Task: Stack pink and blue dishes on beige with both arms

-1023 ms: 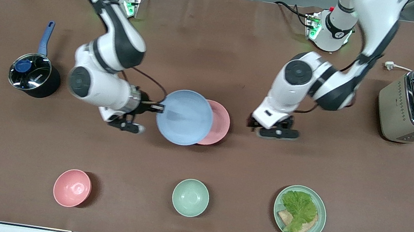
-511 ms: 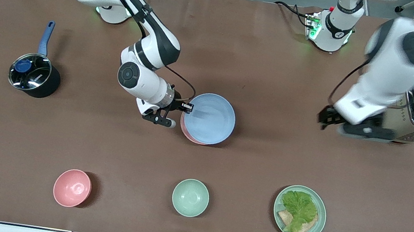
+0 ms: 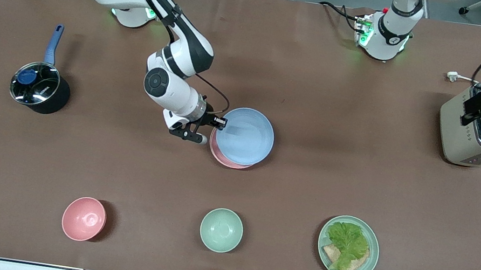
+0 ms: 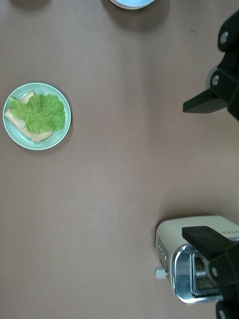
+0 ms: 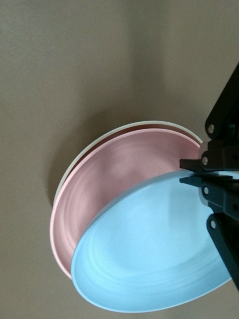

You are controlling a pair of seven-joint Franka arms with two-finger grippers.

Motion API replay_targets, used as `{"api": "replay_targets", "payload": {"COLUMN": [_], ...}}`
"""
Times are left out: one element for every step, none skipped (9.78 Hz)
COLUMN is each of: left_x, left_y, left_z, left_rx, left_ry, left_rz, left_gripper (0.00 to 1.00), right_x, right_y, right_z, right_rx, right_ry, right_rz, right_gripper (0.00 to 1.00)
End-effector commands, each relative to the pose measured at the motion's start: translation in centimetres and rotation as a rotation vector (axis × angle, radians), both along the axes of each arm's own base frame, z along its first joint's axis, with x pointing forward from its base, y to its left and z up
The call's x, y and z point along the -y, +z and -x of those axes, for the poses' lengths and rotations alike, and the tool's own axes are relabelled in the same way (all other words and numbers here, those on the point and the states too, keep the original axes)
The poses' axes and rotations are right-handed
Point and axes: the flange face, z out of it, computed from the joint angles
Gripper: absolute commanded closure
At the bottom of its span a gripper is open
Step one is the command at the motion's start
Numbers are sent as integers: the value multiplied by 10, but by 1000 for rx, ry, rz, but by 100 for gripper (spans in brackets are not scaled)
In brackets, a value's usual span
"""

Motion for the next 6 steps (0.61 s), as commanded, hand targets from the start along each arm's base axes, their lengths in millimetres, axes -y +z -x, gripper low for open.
{"api": "replay_targets", "payload": {"left_x": [0, -2, -7, -7, -8, -12], "left_y": [7, 22, 32, 31, 34, 33], "left_z": [-7, -8, -8, -6, 0, 1], "left_rx": [-26, -29, -41, -66, -75, -81], "left_ry": [-11, -7, 3, 3, 5, 21], "left_rz": [-3, -2, -2, 4, 10, 12], "left_gripper": [0, 0, 0, 0, 0, 0], "right_x": [3, 2, 3, 2, 5, 16], "right_y": [1, 0, 1, 5, 35, 74], "right_z": [15, 16, 15, 14, 9, 5], "right_rx": [11, 10, -3, -5, 33, 26], "right_ry": [-9, -10, -48, -56, -58, -42], "right_rz": [21, 20, 23, 24, 20, 45], "right_gripper": [93, 75, 9, 0, 0, 0]}}
